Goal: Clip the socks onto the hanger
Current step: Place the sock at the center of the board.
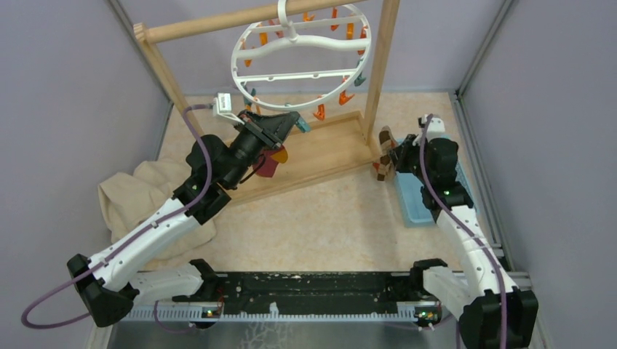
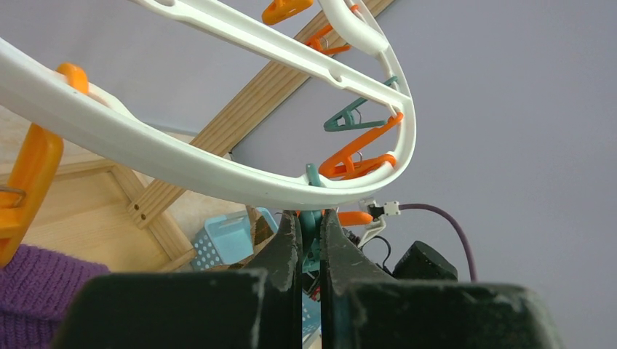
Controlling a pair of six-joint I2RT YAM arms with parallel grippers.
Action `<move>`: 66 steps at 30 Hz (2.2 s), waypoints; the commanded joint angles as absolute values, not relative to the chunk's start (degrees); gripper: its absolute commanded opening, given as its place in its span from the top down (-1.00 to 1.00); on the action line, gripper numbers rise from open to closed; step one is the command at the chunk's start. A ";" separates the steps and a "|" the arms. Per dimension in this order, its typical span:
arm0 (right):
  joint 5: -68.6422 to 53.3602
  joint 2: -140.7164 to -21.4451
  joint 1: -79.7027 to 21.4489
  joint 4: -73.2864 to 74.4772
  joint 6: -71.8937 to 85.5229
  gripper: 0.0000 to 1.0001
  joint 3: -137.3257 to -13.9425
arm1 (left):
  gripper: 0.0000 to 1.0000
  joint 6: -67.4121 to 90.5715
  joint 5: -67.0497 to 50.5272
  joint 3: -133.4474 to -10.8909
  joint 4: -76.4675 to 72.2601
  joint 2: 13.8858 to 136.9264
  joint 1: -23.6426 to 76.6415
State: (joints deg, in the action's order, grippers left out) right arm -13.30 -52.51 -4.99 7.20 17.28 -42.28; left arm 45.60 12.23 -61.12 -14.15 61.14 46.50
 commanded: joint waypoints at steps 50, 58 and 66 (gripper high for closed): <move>1.60 -73.29 -33.75 -11.18 26.74 -0.17 -32.10 | 1.00 44.96 13.00 -58.59 -12.48 58.39 46.72; -1.27 -73.78 -28.59 -11.88 27.28 -0.17 -30.78 | 1.00 44.49 13.79 -57.92 -11.92 56.96 46.67; -1.63 -78.53 -28.17 -13.53 27.86 -0.17 -29.95 | 1.00 44.27 12.76 -58.07 -12.70 57.82 46.67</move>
State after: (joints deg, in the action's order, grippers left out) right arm -0.75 -76.29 -28.69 -10.11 27.22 -30.26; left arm 45.10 14.44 -58.76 -14.13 57.76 46.50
